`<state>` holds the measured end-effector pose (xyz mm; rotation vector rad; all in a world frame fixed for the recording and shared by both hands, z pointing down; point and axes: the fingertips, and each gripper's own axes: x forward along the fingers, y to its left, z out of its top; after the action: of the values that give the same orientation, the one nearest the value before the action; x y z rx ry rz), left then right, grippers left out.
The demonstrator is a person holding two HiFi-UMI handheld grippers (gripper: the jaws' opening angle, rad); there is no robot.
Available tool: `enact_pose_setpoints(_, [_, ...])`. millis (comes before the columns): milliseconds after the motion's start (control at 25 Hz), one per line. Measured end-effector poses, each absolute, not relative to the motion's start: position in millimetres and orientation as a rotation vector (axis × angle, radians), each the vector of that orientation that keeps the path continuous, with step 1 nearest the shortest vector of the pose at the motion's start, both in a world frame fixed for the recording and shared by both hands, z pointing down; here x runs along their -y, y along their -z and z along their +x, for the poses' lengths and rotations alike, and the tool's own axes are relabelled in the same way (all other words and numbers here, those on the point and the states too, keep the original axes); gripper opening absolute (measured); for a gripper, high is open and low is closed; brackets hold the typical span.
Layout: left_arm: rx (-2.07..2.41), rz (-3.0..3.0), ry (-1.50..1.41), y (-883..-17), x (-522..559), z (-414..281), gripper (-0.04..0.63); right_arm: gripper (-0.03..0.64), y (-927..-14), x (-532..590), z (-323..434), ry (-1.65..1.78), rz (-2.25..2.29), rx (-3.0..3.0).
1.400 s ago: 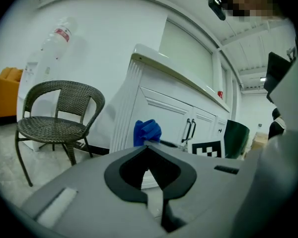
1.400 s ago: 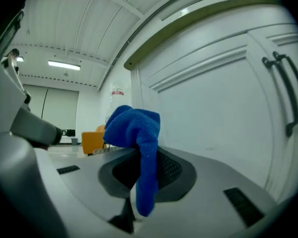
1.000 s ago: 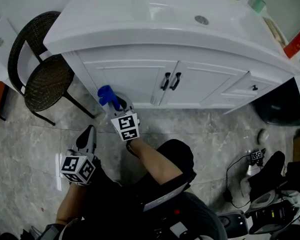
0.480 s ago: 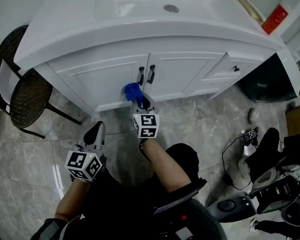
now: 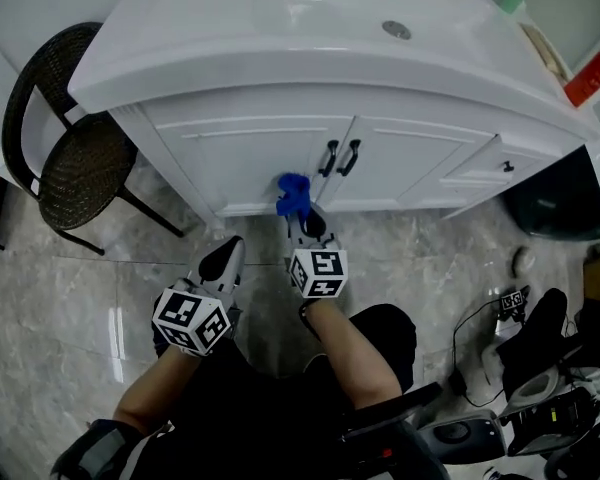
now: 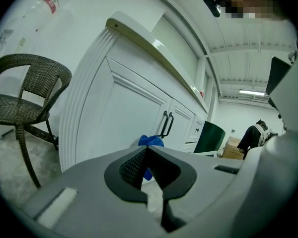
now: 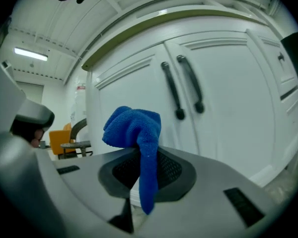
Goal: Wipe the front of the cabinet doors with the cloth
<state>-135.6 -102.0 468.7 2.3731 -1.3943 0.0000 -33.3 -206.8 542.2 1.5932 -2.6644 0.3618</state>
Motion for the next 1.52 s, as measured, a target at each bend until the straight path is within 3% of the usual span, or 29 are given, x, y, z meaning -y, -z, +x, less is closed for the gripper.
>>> enact_pose_setpoints(320, [1.605, 2.234, -0.020, -470, 85, -206, 0.003, 0.049, -571, 183, -200, -0.368, 1.057, 2.826])
enact_pose_setpoints(560, [1.741, 2.136, -0.008, -467, 64, -250, 0.003, 0.049, -589, 195, -238, -0.312, 0.996, 2.805])
enact_pose_setpoints(800, [1.710, 2.158, 0.009, -468, 73, -242, 0.003, 0.049, -597, 215, -182, -0.327, 1.161, 2.733])
enact_pose_setpoints(1320, [1.392, 2.354, -0.005, -479, 106, -139, 0.003, 0.049, -607, 234, 43, -0.444, 1.765, 2.393])
enact_pose_setpoints(1520, [1.378, 2.352, -0.003, -485, 107, -129, 0.003, 0.049, -613, 227, 66, -0.494, 1.802, 2.365])
